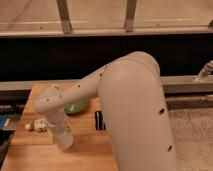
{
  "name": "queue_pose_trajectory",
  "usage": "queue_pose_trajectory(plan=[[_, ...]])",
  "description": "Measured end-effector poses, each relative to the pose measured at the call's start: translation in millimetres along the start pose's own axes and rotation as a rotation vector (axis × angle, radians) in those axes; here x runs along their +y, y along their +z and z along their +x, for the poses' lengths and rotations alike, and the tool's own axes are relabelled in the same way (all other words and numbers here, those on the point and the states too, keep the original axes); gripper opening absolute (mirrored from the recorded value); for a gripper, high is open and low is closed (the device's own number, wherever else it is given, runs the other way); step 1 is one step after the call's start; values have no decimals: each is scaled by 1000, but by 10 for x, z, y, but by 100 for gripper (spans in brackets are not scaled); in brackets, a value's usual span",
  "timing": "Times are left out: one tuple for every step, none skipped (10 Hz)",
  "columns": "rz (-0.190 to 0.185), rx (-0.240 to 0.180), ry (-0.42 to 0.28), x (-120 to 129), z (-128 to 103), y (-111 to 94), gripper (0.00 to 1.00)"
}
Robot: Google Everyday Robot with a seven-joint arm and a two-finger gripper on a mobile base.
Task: Place the ceramic cup over the eraser
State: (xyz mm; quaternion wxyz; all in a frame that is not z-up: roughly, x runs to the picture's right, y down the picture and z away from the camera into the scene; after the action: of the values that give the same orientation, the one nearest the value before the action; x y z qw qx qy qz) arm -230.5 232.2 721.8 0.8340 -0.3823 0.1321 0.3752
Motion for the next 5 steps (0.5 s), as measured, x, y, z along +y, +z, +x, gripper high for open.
queue_pose_trajectory(plan=[[2,-7,-6,15,-30,-13,24],[3,-12,-15,28,-57,-22,13],[3,-16,-22,36,-72,-28,5],[3,-22,-25,39,-81,-43,0],[6,-28,-26,32,-79,-65,0]])
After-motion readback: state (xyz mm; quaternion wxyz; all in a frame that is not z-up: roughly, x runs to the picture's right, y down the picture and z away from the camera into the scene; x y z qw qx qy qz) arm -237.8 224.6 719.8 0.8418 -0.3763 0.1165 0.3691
